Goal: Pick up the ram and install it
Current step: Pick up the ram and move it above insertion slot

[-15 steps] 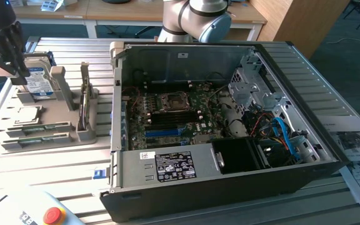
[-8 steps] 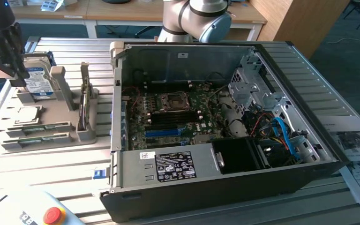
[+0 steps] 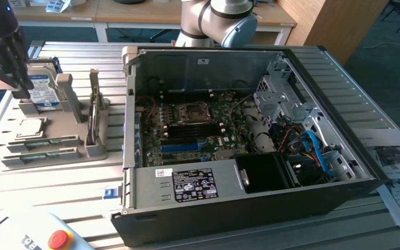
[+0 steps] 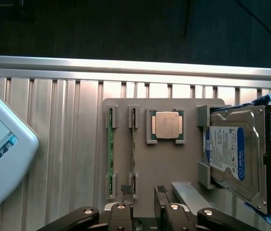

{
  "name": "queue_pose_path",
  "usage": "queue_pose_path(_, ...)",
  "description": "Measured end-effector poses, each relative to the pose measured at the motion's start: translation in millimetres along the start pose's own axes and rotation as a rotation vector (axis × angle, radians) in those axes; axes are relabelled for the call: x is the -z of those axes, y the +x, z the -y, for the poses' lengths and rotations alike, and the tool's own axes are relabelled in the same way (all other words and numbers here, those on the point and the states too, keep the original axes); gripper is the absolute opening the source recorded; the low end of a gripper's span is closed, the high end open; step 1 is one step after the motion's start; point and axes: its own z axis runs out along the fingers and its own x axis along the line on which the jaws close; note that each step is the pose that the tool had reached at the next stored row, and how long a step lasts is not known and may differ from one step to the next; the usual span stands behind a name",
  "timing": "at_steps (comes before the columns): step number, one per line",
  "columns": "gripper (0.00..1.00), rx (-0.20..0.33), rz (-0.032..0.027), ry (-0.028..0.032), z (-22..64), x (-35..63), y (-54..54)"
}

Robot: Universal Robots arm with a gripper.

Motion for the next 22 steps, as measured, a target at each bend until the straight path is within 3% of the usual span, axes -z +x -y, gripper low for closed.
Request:
queue_pose_path(16,0.31,0.0,0.0,0.0,0.7,-22.1,1.0)
queue_pose_path(22,0.31,0.0,-0.0001,-0.0001,0.7,-23.7,1.1)
